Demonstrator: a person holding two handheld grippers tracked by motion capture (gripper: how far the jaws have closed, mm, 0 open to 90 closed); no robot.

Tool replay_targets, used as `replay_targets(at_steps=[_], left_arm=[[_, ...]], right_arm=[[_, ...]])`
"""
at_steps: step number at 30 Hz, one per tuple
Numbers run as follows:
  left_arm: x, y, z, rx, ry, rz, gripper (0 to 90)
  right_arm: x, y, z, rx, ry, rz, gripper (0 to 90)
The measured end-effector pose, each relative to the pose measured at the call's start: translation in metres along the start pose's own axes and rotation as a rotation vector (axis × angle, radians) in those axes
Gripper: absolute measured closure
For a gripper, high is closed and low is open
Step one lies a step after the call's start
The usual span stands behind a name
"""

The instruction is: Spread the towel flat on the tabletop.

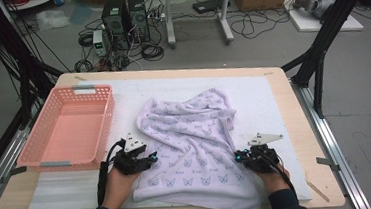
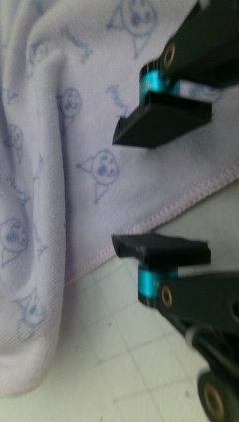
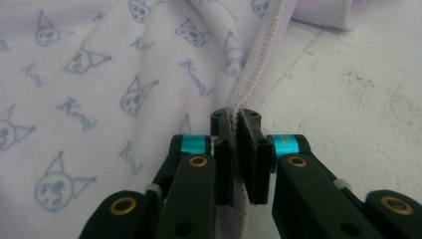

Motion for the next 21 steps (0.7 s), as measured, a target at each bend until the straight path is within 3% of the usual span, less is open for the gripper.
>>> replay_targets(at_steps=[2, 3, 7, 12, 18, 21], left_arm=[[0.003, -0.006, 0.001, -0.029, 0.007, 0.035, 81.3], [0.004, -0.007, 0.001, -0.046, 0.021, 0.027, 84.7], [0.017, -0.007, 0.006, -0.013, 0.071, 0.067, 85.7], [0.042, -0.013, 0.019, -0.038, 0.105, 0.152, 85.7], [0.069, -0.031, 0.037, -0.063, 0.119, 0.243, 85.6], [0.073, -0.033, 0.039, -0.063, 0.094, 0.269, 82.9]], right_arm=[[0.004, 0.0, 0.002, 0.005, 0.014, 0.007, 85.3], [0.007, 0.0, 0.004, 0.009, 0.022, 0.009, 85.4], [0.02, 0.0, 0.013, 0.015, 0.052, 0.015, 85.7], [0.041, 0.008, 0.031, 0.041, 0.068, -0.022, 85.8], [0.064, 0.027, 0.043, 0.068, 0.11, -0.083, 85.8], [0.073, 0.033, 0.046, 0.08, 0.123, -0.106, 83.0]])
Point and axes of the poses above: each handheld gripper's, and its own axes: x roughly backward along the jaws, z roughly out of its underside, y roughly to its left, the point moved 5 cm from there along -x, roughly forward along the jaws, and after that the axes turned 2 degrees about x, right-handed, at the moved point
